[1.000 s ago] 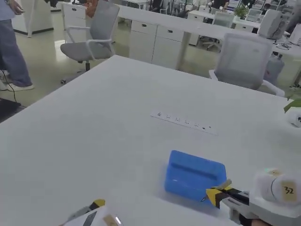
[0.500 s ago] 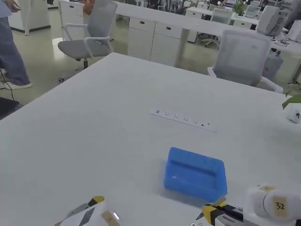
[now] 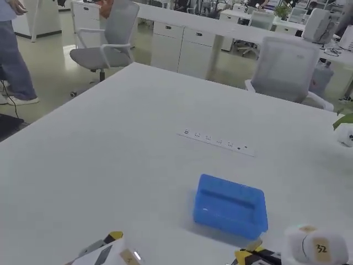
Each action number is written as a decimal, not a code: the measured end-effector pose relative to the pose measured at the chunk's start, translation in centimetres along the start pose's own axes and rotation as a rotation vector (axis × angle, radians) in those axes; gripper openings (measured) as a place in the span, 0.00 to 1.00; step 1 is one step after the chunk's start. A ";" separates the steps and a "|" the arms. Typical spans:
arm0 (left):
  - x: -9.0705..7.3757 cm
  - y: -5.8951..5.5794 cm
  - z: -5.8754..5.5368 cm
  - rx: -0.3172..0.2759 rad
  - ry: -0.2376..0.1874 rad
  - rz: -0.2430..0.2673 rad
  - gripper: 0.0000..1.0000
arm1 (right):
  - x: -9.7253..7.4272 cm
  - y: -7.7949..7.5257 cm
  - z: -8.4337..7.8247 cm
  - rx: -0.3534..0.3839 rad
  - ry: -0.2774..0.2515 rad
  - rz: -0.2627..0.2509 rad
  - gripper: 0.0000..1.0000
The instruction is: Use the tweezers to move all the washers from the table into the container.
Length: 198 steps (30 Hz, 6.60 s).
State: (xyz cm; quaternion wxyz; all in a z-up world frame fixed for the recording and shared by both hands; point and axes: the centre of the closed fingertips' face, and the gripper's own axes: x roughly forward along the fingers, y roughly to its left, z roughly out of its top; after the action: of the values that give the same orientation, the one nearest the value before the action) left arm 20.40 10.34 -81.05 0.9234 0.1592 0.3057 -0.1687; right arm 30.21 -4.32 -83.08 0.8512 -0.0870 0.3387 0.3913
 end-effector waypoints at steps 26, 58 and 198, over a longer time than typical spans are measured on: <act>0.0 -0.2 -0.2 0.014 0.014 -0.008 0.80 | 0.0 0.3 -0.5 -0.057 0.032 -0.016 0.02; -0.1 -0.2 -0.3 0.019 0.020 -0.006 0.79 | -2.9 0.7 6.2 -0.048 -0.116 -0.002 0.02; -0.9 0.9 2.6 -0.068 -0.149 0.050 0.99 | -1.2 -1.4 -0.2 -0.033 0.052 0.024 0.03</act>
State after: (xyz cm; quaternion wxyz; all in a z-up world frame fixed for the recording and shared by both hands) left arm 21.40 10.34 -78.35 0.9525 0.1223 0.2375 -0.1463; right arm 30.59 -6.04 -82.62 0.8358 -0.1070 0.3554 0.4047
